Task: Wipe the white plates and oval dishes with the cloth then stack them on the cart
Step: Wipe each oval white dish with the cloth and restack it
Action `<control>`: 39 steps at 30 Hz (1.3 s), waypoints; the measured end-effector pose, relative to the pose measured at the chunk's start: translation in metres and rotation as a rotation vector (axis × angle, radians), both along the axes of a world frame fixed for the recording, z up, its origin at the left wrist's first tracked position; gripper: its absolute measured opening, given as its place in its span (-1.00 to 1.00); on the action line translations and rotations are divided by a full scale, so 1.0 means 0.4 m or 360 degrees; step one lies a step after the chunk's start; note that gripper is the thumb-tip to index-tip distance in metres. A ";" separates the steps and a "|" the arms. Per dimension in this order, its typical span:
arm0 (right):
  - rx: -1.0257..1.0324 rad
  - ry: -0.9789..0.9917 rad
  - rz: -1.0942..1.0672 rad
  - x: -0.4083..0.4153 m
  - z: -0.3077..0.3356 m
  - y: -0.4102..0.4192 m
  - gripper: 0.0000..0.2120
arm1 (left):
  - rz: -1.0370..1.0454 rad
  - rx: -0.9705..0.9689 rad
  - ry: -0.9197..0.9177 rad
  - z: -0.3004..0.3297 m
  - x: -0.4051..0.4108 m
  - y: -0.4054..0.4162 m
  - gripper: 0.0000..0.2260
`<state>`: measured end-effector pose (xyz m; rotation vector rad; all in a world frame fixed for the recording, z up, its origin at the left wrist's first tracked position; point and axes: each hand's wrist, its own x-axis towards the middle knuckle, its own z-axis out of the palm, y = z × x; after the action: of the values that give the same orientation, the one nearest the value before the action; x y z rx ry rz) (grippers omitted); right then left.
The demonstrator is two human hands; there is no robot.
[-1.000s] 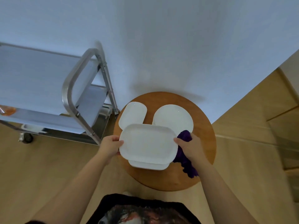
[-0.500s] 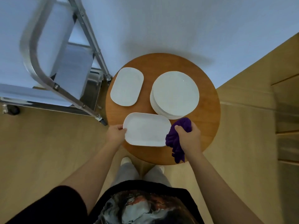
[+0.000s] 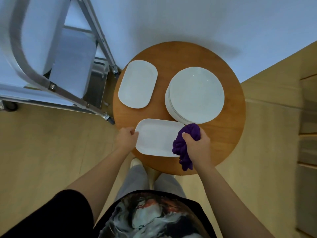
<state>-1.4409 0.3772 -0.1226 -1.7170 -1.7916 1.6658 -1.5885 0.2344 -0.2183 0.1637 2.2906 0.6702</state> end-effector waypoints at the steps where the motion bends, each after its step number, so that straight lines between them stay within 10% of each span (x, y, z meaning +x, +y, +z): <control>1: -0.0017 0.0014 -0.0018 -0.005 -0.002 0.000 -0.82 | 0.0100 0.0034 0.0003 -0.006 -0.023 0.005 -0.75; 9: -0.0102 0.0111 -0.0080 -0.085 -0.021 -0.002 -0.82 | 0.0679 -0.0109 -0.0156 -0.086 -0.244 0.103 -0.59; 24: -0.0147 0.0081 -0.0008 -0.176 -0.046 -0.030 -0.76 | 0.0480 -0.0291 -0.0288 -0.113 -0.314 0.111 -0.77; 34: -0.0136 0.0082 -0.0003 -0.150 -0.033 -0.037 -0.72 | 0.0714 -0.0110 -0.0503 -0.096 -0.274 0.090 -0.82; 39: -0.0123 0.0118 0.0004 -0.120 -0.019 -0.032 -0.85 | 0.0919 0.0501 -0.0519 -0.041 -0.229 0.077 -0.72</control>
<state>-1.4888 0.3645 -0.1301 -1.6604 -1.7193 1.7974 -1.6799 0.2654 -0.2348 -0.4482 1.9005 1.2497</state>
